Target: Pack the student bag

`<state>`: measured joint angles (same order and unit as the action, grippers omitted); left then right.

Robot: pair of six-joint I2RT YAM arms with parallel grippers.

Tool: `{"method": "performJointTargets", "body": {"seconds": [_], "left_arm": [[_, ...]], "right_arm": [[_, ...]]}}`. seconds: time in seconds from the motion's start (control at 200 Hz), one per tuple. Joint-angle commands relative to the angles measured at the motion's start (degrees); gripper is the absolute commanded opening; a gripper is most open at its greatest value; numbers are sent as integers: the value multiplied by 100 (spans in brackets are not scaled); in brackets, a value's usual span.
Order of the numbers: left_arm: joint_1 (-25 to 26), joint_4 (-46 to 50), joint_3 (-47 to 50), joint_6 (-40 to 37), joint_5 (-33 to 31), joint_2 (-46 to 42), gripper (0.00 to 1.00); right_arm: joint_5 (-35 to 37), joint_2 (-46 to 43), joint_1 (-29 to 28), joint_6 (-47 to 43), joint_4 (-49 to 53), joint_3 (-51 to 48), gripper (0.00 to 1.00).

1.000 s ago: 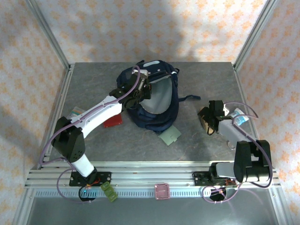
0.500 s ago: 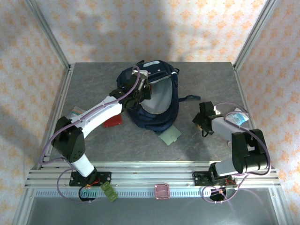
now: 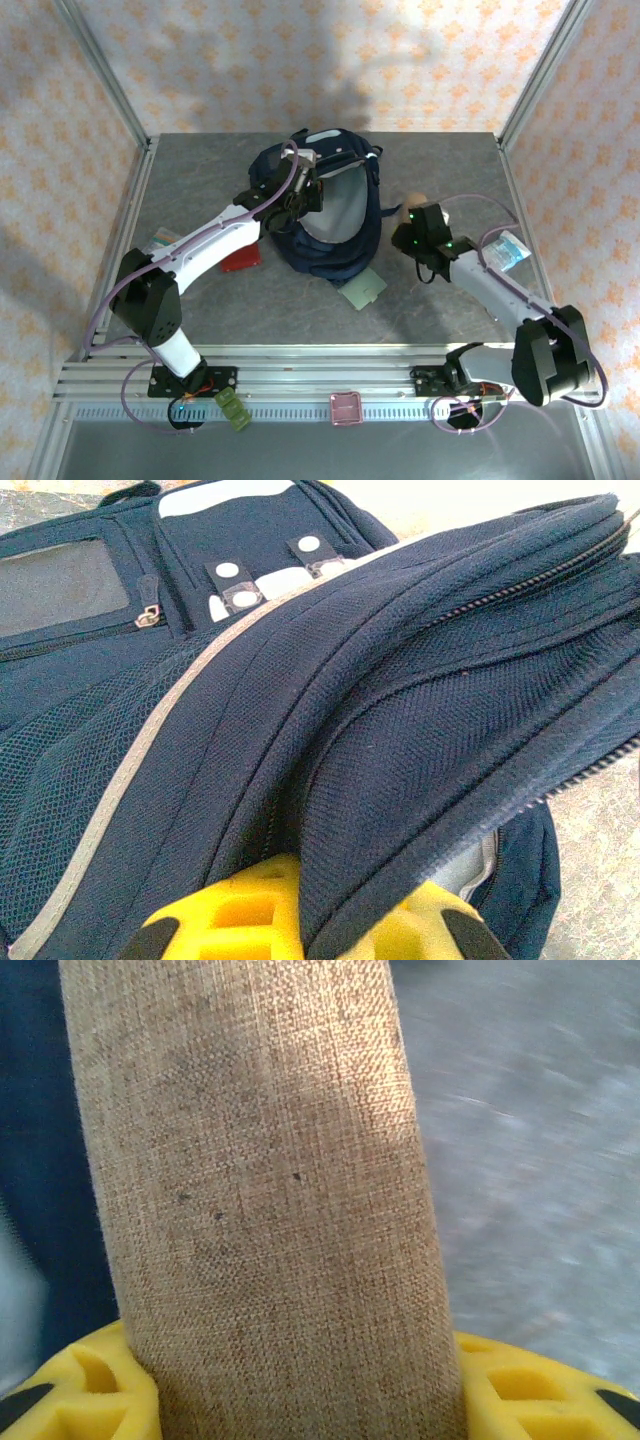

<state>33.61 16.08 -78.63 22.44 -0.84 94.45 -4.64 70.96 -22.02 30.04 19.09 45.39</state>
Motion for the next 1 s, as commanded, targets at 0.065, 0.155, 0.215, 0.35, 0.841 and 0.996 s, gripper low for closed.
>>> {"method": "performJointTargets", "body": {"seconds": [0.065,0.155,0.215,0.35,0.841,0.996], "left_arm": [[-47,-602,-497,22,5,-338,0],[-47,-568,-572,3,25,-371,0],[-47,-569,-594,-5,23,-415,0],[-48,-525,-636,-55,4,-506,0],[-44,-582,-325,15,110,-590,0],[-42,-648,-287,30,184,-542,0]], "right_arm": [[-826,393,-734,-469,-654,505,36],[-952,1078,-1074,-644,-835,910,36],[-1082,1551,-1153,-696,-907,1244,37],[-1171,2610,-1163,-847,-881,2188,39],[-359,3716,-1129,-647,-607,3378,72],[-343,2832,-1186,-466,-825,2542,77]]}}
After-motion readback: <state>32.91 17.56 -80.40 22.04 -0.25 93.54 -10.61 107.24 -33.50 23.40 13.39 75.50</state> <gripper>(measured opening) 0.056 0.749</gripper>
